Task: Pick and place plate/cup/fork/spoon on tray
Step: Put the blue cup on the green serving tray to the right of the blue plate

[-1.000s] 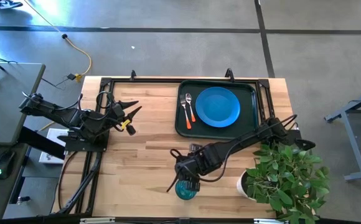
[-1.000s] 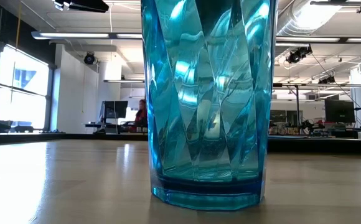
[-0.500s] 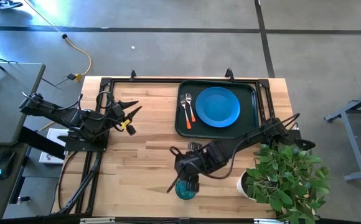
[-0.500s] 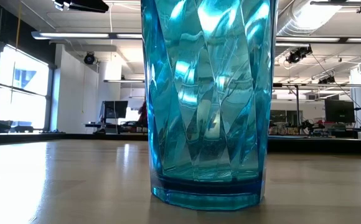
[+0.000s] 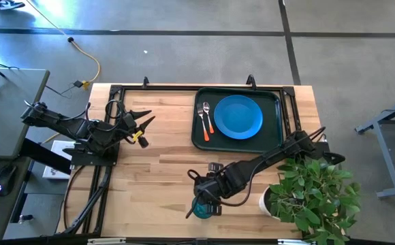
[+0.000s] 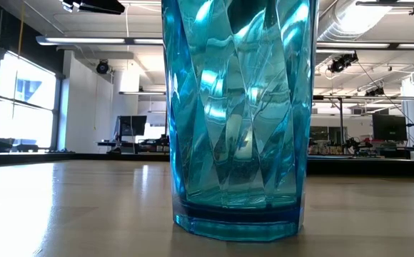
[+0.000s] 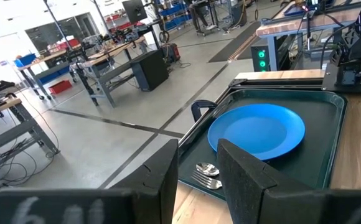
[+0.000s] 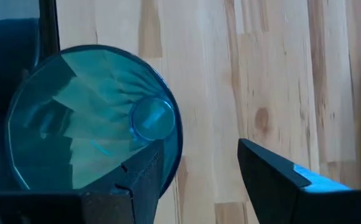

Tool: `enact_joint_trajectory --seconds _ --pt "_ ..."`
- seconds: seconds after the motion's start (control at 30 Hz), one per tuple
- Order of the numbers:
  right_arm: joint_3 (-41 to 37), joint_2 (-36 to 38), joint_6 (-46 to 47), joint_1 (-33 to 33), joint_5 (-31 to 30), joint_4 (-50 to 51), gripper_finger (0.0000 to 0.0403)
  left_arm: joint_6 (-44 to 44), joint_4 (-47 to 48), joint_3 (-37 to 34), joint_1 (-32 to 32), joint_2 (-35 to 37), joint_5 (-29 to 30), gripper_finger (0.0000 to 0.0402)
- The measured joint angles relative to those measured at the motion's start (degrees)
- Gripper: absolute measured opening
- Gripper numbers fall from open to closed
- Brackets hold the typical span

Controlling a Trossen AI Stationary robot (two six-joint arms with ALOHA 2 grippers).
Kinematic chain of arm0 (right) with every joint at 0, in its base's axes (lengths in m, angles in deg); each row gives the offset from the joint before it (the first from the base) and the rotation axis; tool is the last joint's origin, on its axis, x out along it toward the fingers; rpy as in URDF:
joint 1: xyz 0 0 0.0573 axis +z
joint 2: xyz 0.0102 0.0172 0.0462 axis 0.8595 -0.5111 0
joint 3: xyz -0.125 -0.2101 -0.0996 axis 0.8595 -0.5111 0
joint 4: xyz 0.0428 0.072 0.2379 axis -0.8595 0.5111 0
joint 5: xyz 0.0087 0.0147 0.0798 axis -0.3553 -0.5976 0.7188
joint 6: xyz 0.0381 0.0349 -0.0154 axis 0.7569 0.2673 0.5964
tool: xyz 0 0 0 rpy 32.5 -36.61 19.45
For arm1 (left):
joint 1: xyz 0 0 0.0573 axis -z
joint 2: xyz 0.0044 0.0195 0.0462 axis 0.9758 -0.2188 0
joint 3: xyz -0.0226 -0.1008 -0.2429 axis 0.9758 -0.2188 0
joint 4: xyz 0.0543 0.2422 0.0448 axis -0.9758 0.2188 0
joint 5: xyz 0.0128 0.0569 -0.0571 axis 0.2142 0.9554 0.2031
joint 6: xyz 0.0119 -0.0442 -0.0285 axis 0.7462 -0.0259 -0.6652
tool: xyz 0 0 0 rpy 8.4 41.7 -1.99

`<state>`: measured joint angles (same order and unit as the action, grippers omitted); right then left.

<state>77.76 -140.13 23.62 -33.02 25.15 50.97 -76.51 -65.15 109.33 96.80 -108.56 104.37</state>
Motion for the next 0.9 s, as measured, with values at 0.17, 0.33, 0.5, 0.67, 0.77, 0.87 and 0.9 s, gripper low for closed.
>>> enact_joint_trajectory --seconds 0.17,0.33,0.5,0.67,0.77,0.87,0.9 --pt "-0.9 0.0 -0.1 -0.4 0.0 -1.0 0.0195 0.0 0.0 0.0 0.0 0.0 0.0 0.0103" --pt "-0.9 0.0 -0.1 -1.0 -0.2 -1.1 0.0155 0.0 0.0 0.0 0.0 0.0 0.0 0.0103" --pt "-0.9 0.0 -0.2 -1.8 0.3 -1.0 0.0072 0.0 0.0 0.0 0.0 0.0 0.0 0.0103" --pt "-0.9 0.0 -1.2 -2.0 0.2 0.2 0.0007 0.0 0.0 0.0 0.0 0.0 0.0 0.0103" --pt "-0.8 0.1 -1.2 -2.2 0.1 1.5 0.0017 0.0 0.0 0.0 0.0 0.0 0.0 0.0103" --pt "-0.8 0.2 -1.2 -2.5 0.2 3.4 0.0015 0.0 0.0 0.0 0.0 0.0 0.0 0.0103" --pt "-0.7 0.3 -1.3 -2.7 0.4 4.4 0.001 0.0 0.0 0.0 0.0 0.0 0.0 0.0103"
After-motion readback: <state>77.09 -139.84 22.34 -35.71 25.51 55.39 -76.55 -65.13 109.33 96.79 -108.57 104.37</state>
